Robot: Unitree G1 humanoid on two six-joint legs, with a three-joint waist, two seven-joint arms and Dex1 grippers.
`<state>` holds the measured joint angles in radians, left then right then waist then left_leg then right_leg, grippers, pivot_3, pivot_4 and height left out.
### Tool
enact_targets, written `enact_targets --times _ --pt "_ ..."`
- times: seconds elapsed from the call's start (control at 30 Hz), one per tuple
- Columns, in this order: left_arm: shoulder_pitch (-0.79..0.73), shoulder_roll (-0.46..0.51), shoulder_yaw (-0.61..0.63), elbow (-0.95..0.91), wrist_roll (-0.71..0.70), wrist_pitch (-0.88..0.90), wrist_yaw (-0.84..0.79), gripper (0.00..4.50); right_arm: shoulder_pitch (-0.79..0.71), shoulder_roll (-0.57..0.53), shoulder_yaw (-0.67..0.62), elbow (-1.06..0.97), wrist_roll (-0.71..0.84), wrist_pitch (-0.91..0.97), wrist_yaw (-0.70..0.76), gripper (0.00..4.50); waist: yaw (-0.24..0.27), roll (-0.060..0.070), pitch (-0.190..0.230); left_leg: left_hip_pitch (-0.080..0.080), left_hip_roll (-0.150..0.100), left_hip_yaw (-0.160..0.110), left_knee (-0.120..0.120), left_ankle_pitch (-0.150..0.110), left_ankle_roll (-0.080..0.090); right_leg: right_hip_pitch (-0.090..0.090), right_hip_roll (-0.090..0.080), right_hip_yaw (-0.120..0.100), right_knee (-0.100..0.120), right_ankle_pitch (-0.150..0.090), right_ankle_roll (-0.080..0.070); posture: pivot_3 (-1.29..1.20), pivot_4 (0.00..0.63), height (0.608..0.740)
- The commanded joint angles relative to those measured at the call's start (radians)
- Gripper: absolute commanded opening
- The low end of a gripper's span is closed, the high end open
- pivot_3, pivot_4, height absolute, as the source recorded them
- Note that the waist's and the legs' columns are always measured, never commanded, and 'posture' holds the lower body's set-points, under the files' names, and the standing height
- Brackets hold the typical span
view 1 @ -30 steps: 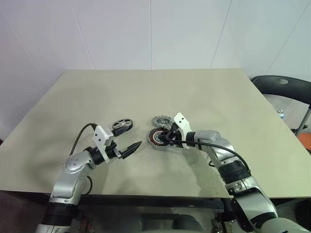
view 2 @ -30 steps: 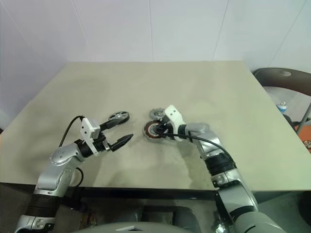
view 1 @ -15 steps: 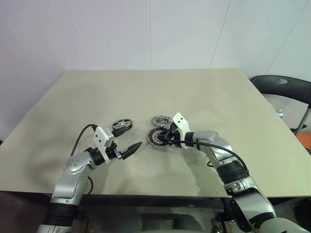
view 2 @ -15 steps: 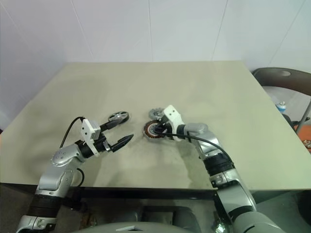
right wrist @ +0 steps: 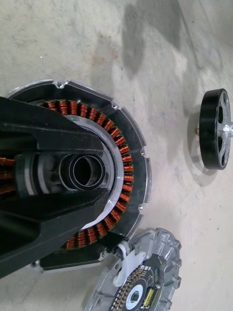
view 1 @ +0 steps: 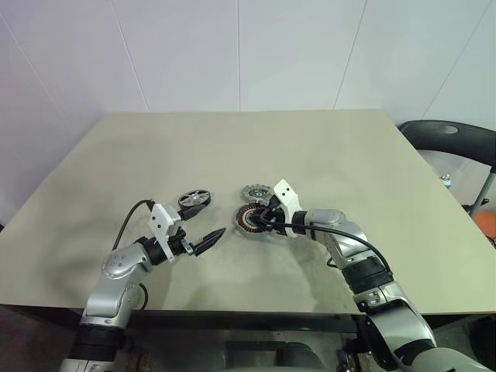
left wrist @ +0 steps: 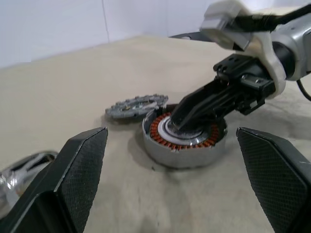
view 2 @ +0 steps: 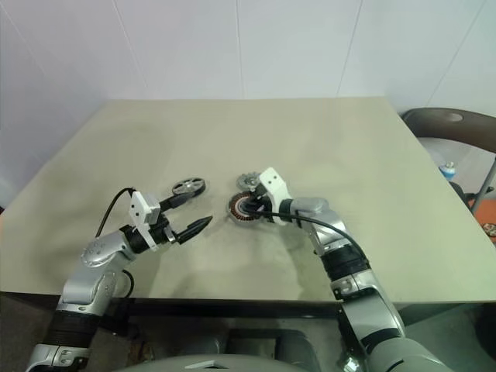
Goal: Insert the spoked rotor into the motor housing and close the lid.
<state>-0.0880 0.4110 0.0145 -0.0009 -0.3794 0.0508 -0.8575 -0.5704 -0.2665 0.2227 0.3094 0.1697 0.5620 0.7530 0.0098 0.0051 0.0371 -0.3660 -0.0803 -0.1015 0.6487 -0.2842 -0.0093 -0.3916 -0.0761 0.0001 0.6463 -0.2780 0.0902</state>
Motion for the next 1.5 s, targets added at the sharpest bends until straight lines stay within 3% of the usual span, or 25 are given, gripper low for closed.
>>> enact_targets --times 0.03,1.33,1.37,1.47,1.5 --pt "-0.007 0.002 0.01 -0.006 0.005 -0.032 -0.006 4.5 -0.023 0.006 -0.017 -0.01 0.005 -0.009 -0.001 0.66 0.0 0.0 0.0 0.0 0.0 0.0 0.0 0.0 0.0 0.0 0.0 0.0 0.0 0.0 0.0 0.0 0.0 0.74" --pt "-0.01 0.006 0.01 -0.061 0.005 0.017 0.018 4.5 -0.012 -0.023 -0.013 0.01 -0.007 -0.018 0.012 0.66 0.001 0.0 0.0 0.0 0.0 0.0 0.0 0.0 0.0 0.0 0.0 0.0 0.0 0.0 0.0 0.0 0.0 0.74" --pt "-0.01 0.005 0.01 -0.057 0.006 0.014 0.017 4.5 -0.011 -0.024 -0.012 0.009 -0.007 -0.017 0.013 1.38 0.001 0.0 0.0 0.0 0.0 0.0 0.0 0.0 0.0 0.0 0.0 0.0 0.0 0.0 0.0 0.0 0.0 0.74" --pt "-0.008 0.003 0.01 -0.045 0.009 0.001 0.013 4.5 -0.011 -0.025 -0.012 0.009 -0.006 -0.019 0.016 2.27 0.001 0.0 0.0 0.0 0.0 0.0 0.0 0.0 0.0 0.0 0.0 0.0 0.0 0.0 0.0 0.0 0.0 0.74" --pt "-0.009 0.002 0.01 -0.04 0.01 -0.003 0.012 4.5 -0.013 -0.024 -0.014 0.013 -0.005 -0.021 0.016 2.27 0.001 0.0 0.0 0.0 0.0 0.0 0.0 0.0 0.0 0.0 0.0 0.0 0.0 0.0 0.0 0.0 0.0 0.74"
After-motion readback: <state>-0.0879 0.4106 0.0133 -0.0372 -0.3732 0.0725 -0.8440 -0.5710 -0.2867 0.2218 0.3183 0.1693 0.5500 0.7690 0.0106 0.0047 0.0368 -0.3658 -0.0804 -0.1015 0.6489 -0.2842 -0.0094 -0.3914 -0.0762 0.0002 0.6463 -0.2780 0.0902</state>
